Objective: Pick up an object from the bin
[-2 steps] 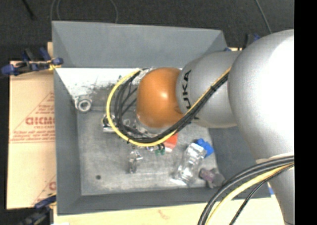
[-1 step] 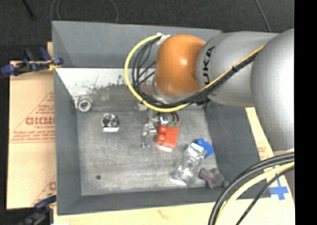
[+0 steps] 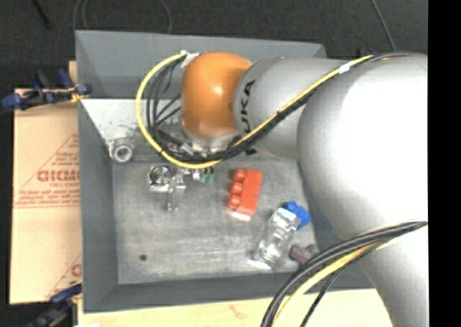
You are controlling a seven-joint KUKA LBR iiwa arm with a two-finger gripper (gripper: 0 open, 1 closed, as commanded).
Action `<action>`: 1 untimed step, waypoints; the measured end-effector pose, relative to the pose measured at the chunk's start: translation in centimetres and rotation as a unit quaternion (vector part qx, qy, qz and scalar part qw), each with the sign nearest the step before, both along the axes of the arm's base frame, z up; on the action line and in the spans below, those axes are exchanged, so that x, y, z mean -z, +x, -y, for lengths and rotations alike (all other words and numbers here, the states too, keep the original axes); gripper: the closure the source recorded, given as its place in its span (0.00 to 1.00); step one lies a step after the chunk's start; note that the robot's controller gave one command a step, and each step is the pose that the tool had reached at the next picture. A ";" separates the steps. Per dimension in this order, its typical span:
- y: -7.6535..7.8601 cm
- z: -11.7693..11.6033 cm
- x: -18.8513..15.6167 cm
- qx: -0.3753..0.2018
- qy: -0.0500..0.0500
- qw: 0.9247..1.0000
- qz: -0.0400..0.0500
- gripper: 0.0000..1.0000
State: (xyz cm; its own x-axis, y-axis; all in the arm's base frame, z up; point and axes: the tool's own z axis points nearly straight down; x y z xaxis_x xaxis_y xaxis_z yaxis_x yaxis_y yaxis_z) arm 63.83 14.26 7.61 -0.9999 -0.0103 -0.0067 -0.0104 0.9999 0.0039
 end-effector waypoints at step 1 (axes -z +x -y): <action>1.0 0.0 0.3 -0.016 -0.002 1.000 0.000 0.00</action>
Offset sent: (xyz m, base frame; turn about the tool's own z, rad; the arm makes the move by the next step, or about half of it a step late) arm 0.0070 0.0011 -0.0061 -0.0332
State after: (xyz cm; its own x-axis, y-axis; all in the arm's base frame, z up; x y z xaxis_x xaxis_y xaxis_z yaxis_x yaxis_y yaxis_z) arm 64.79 14.23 7.34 -0.9991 -0.0415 -0.0066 -0.0415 0.9991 -0.0002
